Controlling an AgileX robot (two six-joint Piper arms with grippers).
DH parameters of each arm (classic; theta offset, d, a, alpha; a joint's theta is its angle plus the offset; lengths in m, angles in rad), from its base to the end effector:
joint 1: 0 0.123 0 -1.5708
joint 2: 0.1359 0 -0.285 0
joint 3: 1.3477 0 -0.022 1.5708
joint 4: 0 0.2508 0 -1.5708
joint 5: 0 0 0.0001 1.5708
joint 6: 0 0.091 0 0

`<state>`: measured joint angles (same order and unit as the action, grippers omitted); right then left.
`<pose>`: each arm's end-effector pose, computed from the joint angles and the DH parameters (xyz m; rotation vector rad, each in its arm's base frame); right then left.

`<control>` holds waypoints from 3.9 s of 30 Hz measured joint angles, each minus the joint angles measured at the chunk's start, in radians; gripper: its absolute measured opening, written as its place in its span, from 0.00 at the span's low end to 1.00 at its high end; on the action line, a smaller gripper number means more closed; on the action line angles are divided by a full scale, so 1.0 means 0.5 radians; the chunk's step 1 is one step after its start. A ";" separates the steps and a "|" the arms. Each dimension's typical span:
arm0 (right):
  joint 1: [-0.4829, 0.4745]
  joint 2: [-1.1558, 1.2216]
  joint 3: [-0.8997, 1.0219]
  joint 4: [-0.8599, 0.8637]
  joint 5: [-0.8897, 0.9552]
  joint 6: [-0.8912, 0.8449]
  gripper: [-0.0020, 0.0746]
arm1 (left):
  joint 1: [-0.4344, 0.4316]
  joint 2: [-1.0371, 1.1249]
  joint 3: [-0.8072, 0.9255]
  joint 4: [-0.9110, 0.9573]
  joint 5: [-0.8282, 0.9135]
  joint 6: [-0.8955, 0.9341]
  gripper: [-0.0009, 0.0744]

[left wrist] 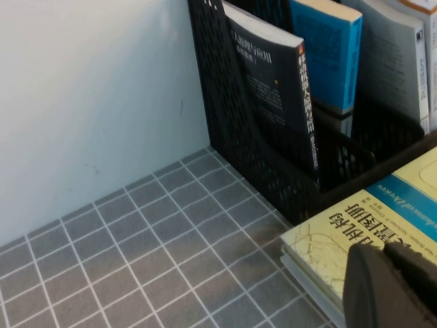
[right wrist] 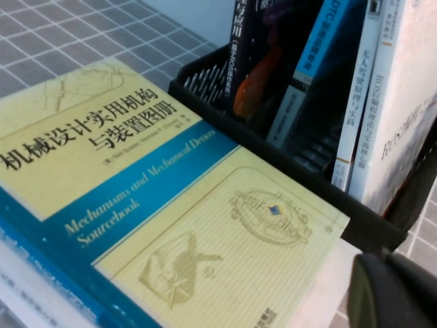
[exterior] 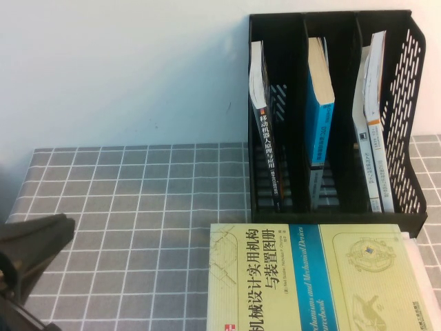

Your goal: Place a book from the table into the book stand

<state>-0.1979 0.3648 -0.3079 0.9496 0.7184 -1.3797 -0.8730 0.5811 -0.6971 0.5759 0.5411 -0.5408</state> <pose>0.0777 0.0342 0.2566 -0.6969 1.8101 0.0606 0.0907 -0.0684 0.3596 0.5628 1.7519 -0.3777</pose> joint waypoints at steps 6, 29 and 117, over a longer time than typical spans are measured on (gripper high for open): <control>0.000 0.000 0.000 0.011 0.150 0.000 0.02 | 0.000 0.000 0.016 0.000 0.001 0.000 0.01; 0.000 0.000 0.000 0.015 0.435 0.000 0.02 | 0.442 -0.306 0.203 -0.218 0.158 0.063 0.01; 0.150 -0.757 0.671 -1.758 -0.763 2.263 0.02 | 1.473 -1.189 1.412 -1.220 -0.403 0.786 0.01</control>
<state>-0.1229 -0.0137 0.0277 0.0709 0.3369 -0.2484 -0.1365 -0.0135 0.0091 -0.0341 0.3396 -0.1479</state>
